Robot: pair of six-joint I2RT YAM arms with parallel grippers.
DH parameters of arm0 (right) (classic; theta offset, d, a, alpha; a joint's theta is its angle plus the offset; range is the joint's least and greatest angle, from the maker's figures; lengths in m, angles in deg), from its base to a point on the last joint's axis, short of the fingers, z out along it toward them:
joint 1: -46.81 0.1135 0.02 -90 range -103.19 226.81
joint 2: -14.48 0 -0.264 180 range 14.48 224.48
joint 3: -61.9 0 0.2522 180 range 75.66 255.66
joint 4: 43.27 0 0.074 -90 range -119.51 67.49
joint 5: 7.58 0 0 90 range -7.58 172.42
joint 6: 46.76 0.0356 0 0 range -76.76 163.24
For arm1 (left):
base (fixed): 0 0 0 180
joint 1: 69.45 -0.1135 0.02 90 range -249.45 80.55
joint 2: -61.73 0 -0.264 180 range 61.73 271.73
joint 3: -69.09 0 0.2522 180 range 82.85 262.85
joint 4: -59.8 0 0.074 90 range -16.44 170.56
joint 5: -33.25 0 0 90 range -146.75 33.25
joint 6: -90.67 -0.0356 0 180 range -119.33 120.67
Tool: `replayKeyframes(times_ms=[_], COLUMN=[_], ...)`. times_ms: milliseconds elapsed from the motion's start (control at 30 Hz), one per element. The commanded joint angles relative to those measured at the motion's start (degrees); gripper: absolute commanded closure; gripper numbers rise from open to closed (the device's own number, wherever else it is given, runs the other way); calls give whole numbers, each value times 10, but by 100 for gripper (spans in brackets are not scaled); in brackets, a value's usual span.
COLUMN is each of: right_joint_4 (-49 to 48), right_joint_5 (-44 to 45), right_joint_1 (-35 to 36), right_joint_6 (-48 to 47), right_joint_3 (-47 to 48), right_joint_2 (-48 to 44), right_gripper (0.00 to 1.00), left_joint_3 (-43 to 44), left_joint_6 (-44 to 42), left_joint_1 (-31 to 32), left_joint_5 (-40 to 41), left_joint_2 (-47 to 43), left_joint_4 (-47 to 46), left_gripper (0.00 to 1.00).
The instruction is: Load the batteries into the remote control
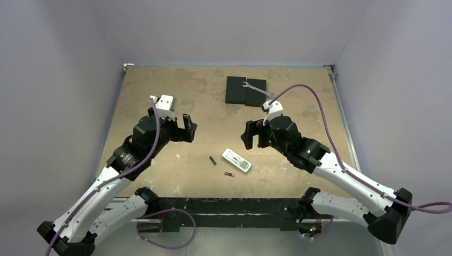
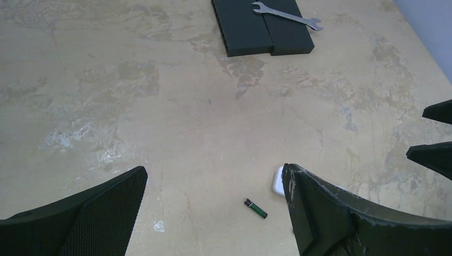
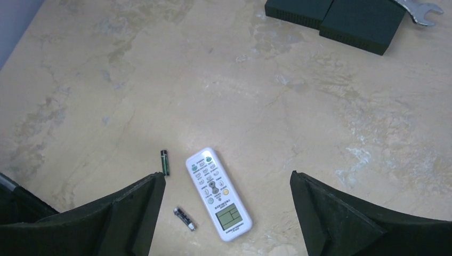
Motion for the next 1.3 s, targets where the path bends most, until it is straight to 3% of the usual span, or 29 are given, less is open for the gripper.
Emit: replayKeyframes(times_ms=[0, 467, 900, 1267], right_joint_4=[29, 72, 29, 8], right_joint_5=[-46, -79, -125, -128], right_joint_1=[1, 1, 10, 29], right_joint_6=[-17, -58, -56, -56], right_joint_3=[8, 8, -9, -1], right_joint_2=[10, 79, 185, 254], right_gripper=[1, 3, 14, 16], left_joint_3=[0, 1, 0, 0], left_joint_6=[-13, -15, -15, -15], left_joint_1=[-2, -5, -6, -6], left_joint_5=[-13, -16, -25, -28], left_joint_2=[9, -1, -2, -3], left_joint_4=[-8, -3, -3, -2], left_gripper=[1, 1, 1, 1])
